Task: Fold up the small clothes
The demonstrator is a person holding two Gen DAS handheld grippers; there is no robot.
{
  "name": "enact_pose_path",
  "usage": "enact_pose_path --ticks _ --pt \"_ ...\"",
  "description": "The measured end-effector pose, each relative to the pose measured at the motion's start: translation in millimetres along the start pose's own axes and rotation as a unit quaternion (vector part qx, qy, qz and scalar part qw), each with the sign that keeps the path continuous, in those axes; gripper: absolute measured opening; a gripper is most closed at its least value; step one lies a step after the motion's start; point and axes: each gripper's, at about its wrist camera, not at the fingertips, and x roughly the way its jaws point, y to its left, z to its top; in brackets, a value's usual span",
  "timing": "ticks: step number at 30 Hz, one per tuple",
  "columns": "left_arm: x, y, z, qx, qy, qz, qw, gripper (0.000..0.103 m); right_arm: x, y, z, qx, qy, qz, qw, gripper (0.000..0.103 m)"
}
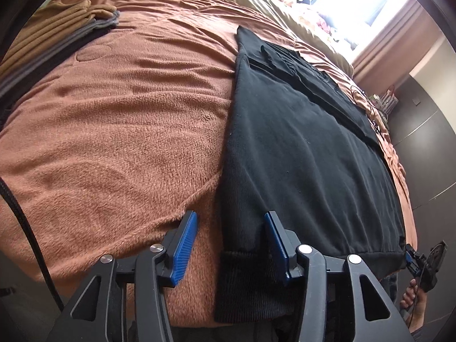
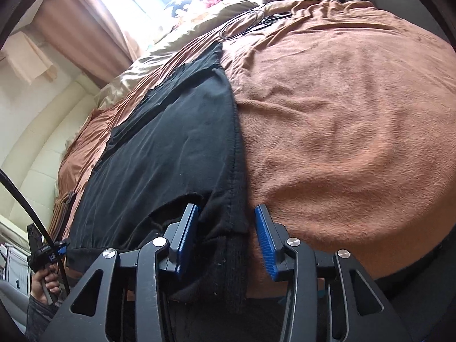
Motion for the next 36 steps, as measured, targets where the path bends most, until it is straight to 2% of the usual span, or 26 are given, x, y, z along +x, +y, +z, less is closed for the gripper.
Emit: enact_pose_path --ticks 5,8,11,16,21,22,23,24,31,33,36 --pt "8.7 -2.1 7.1 -0.004 0.005 -0.007 1.0000 0.045 10.0 -3.9 0.2 0.012 -0.002 0.014 1.000 0.039" --pt "12.4 -1.8 12.0 -0.012 0.010 -0.017 0.9997 0.042 8.3 -9.8 -3.9 0.025 -0.003 0.022 0.999 0.031" --pt "15.4 -0.6 13.9 -0.023 0.014 -0.025 0.9993 0.039 4.7 -11.5 -11.8 0.030 -0.002 0.054 0.998 0.031" --pt "14.2 2.9 9.8 -0.052 0.027 -0.067 0.9961 0.039 7.6 -18.9 -8.9 0.051 0.000 0.069 0.996 0.031" --pt "7.2 3.9 5.2 -0.062 0.034 -0.083 0.9941 0.039 16.9 -19.5 0.6 0.063 0.002 0.057 0.996 0.031" --pt "5.9 4.2 4.4 -0.065 0.035 -0.086 0.9936 0.039 18.8 -17.6 1.5 0.065 0.002 0.052 0.996 0.024" --pt "4.6 4.3 3.6 -0.067 0.035 -0.089 0.9932 0.039 19.3 -17.1 2.3 0.068 0.004 0.041 0.997 0.012" --pt "4.3 3.8 3.2 -0.067 0.035 -0.090 0.9930 0.039 19.9 -19.8 3.3 0.077 0.007 0.030 0.997 0.008" --pt "4.6 6.0 2.1 -0.082 0.036 -0.112 0.9897 0.039 1.6 -27.9 0.1 0.133 -0.019 0.024 0.991 0.006" --pt "7.9 1.5 3.1 -0.076 0.038 -0.117 0.9894 0.034 -0.5 -27.8 -0.6 0.134 -0.019 0.024 0.990 0.006" --pt "13.4 -0.7 2.8 -0.071 0.039 -0.106 0.9910 0.027 -2.6 -26.5 -1.1 0.135 -0.019 0.026 0.990 0.006"
